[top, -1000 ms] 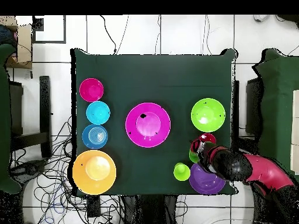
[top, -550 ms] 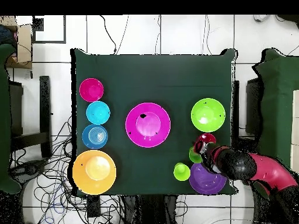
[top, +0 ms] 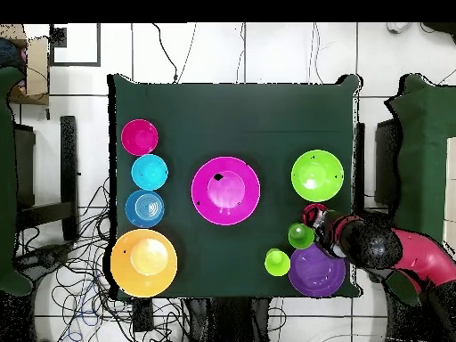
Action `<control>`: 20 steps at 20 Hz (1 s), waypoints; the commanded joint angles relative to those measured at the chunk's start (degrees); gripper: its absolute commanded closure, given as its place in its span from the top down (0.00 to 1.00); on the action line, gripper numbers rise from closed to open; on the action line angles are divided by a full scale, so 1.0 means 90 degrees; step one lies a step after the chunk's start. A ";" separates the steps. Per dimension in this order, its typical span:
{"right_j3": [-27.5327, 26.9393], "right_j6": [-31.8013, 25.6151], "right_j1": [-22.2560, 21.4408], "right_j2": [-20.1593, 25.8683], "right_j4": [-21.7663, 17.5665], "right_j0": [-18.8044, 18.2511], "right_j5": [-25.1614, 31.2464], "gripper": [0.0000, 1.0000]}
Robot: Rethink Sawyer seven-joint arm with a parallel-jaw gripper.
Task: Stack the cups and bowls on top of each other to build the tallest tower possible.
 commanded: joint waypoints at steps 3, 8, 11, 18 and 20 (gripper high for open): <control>-0.0556 -0.2136 0.0314 0.0201 -0.0626 0.0203 0.0538 1.00; -0.0595 -0.2120 0.0392 0.0147 -0.0681 0.0238 0.0465 1.00; -0.0698 -0.2141 0.0554 0.0102 -0.0749 0.0268 0.0404 1.00; -0.0765 -0.2110 0.0705 0.0038 -0.0860 0.0281 0.0326 1.00; -0.0763 -0.2077 0.0737 0.0031 -0.0916 0.0275 0.0292 1.00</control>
